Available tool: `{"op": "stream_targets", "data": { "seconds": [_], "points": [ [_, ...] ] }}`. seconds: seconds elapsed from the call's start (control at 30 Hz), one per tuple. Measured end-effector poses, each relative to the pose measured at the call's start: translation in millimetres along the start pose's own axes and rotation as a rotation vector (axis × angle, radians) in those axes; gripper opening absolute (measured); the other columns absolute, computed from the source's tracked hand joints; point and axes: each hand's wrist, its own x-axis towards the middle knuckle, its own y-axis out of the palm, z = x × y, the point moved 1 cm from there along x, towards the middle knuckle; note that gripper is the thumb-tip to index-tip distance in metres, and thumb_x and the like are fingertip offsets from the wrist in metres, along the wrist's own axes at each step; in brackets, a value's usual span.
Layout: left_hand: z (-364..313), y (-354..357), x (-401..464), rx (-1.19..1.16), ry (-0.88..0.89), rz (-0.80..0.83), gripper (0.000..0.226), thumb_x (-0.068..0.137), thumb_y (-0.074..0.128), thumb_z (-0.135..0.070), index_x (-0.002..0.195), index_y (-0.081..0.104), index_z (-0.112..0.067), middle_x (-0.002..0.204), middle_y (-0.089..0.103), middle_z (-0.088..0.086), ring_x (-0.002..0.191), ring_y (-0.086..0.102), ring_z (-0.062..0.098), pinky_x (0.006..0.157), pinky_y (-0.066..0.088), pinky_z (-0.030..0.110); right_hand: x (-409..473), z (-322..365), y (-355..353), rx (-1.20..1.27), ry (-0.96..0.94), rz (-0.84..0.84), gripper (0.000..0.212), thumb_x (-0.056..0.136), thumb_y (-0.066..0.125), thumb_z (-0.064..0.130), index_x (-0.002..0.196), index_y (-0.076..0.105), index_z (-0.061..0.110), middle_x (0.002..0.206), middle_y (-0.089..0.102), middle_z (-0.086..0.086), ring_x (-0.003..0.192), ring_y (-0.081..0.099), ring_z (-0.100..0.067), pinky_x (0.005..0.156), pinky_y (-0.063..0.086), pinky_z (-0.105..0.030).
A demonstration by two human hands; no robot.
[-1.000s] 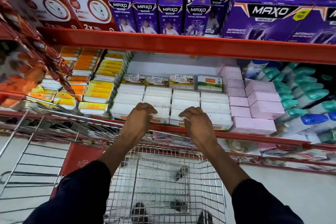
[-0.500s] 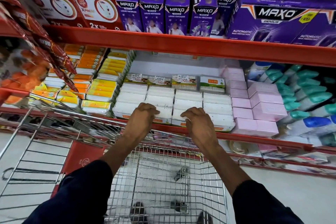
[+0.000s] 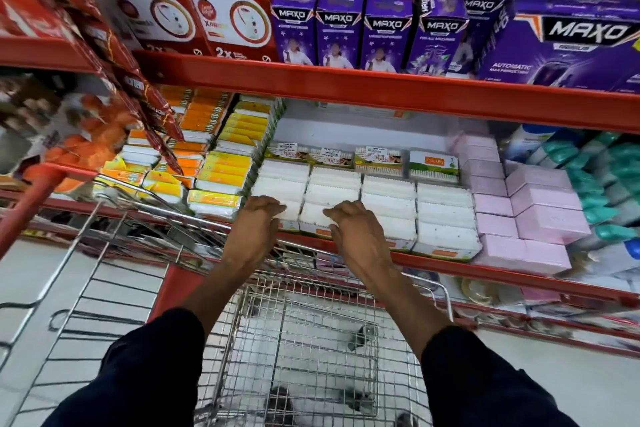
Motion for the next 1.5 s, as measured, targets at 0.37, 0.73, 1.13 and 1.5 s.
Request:
{"op": "stream_targets", "data": {
  "seconds": [0.37, 0.73, 1.13, 1.5],
  "points": [
    [2, 4, 9, 0.041, 0.108, 0.007, 0.028, 0.086, 0.066, 0.001, 0.111, 0.073, -0.008, 0.114, 0.071, 0.012, 0.111, 0.059, 0.030, 0.096, 0.053, 0.045, 4, -9, 6, -0.030, 0.028, 0.007, 0.034, 0.084, 0.062, -0.006, 0.111, 0.070, 0.013, 0.107, 0.069, -0.005, 0.100, 0.058, -0.027, 0.082, 0.054, -0.041],
    [23, 32, -35, 0.347, 0.236, 0.120, 0.079, 0.098, 0.030, -0.060, 0.155, 0.004, -0.012, 0.165, -0.003, 0.011, 0.151, -0.013, 0.027, 0.122, 0.006, 0.059, -30, 12, 44, -0.223, -0.060, 0.074, 0.067, 0.103, 0.026, 0.050, 0.155, 0.000, 0.017, 0.164, -0.005, -0.005, 0.150, -0.012, -0.021, 0.122, -0.002, -0.047],
    [26, 41, -36, 0.333, 0.250, 0.143, 0.083, 0.097, 0.031, -0.061, 0.154, 0.000, -0.010, 0.165, -0.006, 0.010, 0.152, -0.011, 0.022, 0.122, 0.006, 0.058, -30, 4, 53, -0.242, -0.060, 0.128, 0.073, 0.101, 0.029, 0.055, 0.154, 0.000, 0.014, 0.165, -0.004, -0.005, 0.151, -0.010, -0.020, 0.122, 0.008, -0.051],
    [-72, 71, -30, 0.233, 0.479, 0.136, 0.069, 0.102, 0.036, -0.044, 0.155, 0.005, -0.013, 0.166, -0.002, 0.008, 0.152, -0.010, 0.023, 0.122, 0.006, 0.057, -92, -76, -12, -0.224, 0.178, -0.086, 0.071, 0.098, 0.039, 0.038, 0.154, 0.007, 0.011, 0.164, 0.000, -0.009, 0.151, -0.005, -0.022, 0.123, 0.005, -0.049]
  ]
}}
